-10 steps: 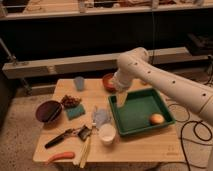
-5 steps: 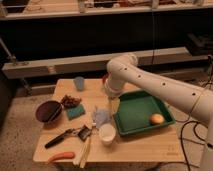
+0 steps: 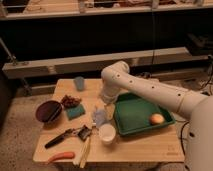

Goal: Place towel in red bowl

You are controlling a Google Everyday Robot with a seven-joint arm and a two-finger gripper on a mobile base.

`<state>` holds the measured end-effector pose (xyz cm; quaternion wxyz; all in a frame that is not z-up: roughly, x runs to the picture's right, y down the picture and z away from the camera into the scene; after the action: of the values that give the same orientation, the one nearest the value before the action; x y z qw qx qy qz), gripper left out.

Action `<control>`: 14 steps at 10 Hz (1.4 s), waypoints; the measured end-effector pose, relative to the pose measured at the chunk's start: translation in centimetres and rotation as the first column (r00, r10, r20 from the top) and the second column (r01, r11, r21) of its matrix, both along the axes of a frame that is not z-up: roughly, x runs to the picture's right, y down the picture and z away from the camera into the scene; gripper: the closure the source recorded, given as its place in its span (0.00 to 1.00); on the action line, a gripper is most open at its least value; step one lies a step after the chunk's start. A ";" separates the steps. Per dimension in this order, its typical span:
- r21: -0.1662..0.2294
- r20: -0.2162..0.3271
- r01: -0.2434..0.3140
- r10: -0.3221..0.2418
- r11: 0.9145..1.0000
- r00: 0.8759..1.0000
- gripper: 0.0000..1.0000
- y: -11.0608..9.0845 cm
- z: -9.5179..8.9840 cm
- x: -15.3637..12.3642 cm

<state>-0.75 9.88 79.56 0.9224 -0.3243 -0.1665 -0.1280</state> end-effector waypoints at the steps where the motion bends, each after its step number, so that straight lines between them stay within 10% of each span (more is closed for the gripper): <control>1: -0.018 0.011 0.006 -0.006 1.000 1.000 0.20 1.2 1.2 -1.6; 14: -0.041 -0.086 -0.010 0.006 0.999 0.996 0.27 5.3 8.6 -0.6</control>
<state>-1.32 15.21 88.15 0.9222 -0.3480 -0.1305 -0.1066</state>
